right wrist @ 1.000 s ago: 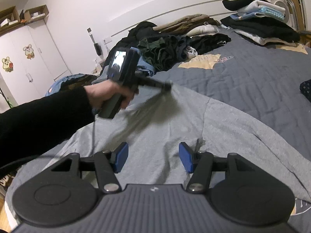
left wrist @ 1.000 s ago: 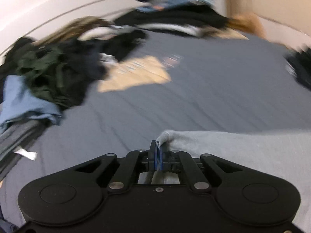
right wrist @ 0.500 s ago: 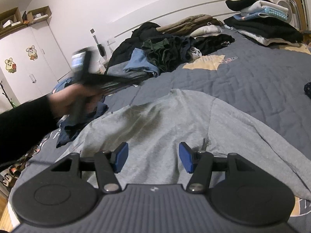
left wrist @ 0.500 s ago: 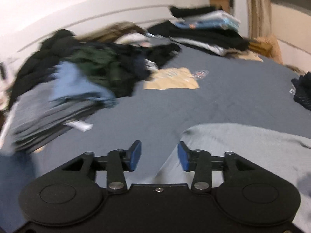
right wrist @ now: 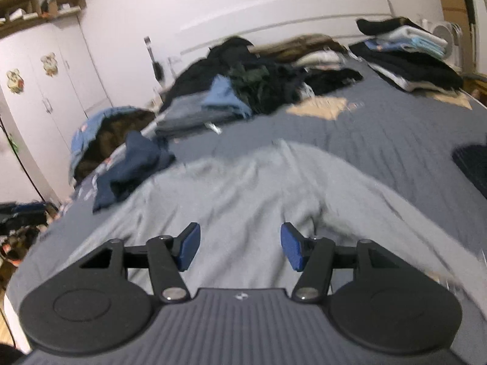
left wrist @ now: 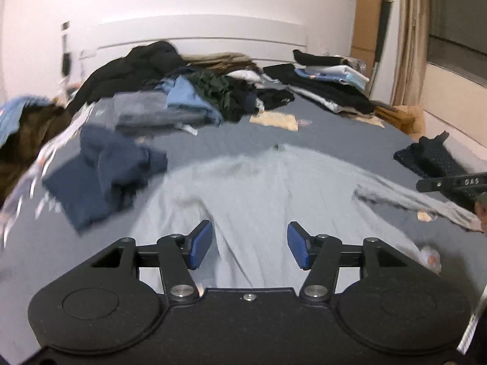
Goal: Fold clothes
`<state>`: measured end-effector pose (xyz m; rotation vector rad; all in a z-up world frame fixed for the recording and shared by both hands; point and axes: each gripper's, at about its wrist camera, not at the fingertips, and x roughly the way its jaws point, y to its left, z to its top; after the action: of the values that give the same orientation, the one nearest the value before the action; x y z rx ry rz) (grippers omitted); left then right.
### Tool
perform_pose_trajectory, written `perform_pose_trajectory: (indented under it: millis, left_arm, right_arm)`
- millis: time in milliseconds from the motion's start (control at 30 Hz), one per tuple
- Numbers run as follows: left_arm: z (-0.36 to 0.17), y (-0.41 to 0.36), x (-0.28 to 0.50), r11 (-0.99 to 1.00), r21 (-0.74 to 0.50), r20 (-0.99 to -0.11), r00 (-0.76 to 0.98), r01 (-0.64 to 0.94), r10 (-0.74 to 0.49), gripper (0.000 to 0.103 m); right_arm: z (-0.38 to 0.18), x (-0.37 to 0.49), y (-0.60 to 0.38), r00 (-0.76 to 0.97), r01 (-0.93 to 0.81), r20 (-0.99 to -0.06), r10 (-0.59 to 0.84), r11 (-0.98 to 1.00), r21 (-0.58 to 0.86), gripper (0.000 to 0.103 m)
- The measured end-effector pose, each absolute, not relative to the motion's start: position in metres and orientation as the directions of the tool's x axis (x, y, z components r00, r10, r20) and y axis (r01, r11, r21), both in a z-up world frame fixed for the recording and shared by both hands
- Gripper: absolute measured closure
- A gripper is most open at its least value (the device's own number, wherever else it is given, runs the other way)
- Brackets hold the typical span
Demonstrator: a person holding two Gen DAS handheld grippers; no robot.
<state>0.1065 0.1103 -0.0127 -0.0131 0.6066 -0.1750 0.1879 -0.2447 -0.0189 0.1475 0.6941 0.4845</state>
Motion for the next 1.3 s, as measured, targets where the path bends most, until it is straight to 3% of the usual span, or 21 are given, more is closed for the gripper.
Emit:
perform_pose_trajectory:
  millis: [300,433,700,800,933,1300]
  left_arm:
    - [-0.096,0.083,0.044,0.979,-0.168,-0.566,0.802,0.114,-0.191,0.048]
    - [-0.097,0.079,0.023,0.990,-0.015,-0.558,0.821,0.137,-0.122,0.042]
    - [-0.088,0.086,0.002,0.991,-0.080,-0.529,0.838,0.109,-0.135,0.038]
    - [-0.089,0.080,0.000,0.990,-0.062,-0.533,0.835,0.124,-0.138,0.037]
    - [-0.091,0.076,0.001,0.990,-0.048,-0.539,0.831,0.136,-0.140,0.035]
    - [-0.089,0.080,0.002,0.993,-0.061,-0.540,0.833,0.100,-0.118,0.033]
  right_arm:
    - [-0.081,0.104,-0.275,0.633,-0.305,-0.714,0.298,0.944,0.124,0.045]
    - [-0.109,0.085,-0.294,0.626,-0.245,-0.735,0.261,0.961,0.132,0.046]
    - [-0.119,0.052,-0.291,0.617,-0.352,-0.747,0.248,0.936,0.020,0.047]
    - [-0.121,0.048,-0.288,0.600,-0.375,-0.757,0.260,0.927,0.021,0.058]
    - [-0.131,0.056,-0.290,0.562,-0.337,-0.797,0.221,0.941,0.024,0.099]
    - [-0.102,0.048,-0.337,0.670,-0.129,-0.718,0.191,0.982,0.141,0.102]
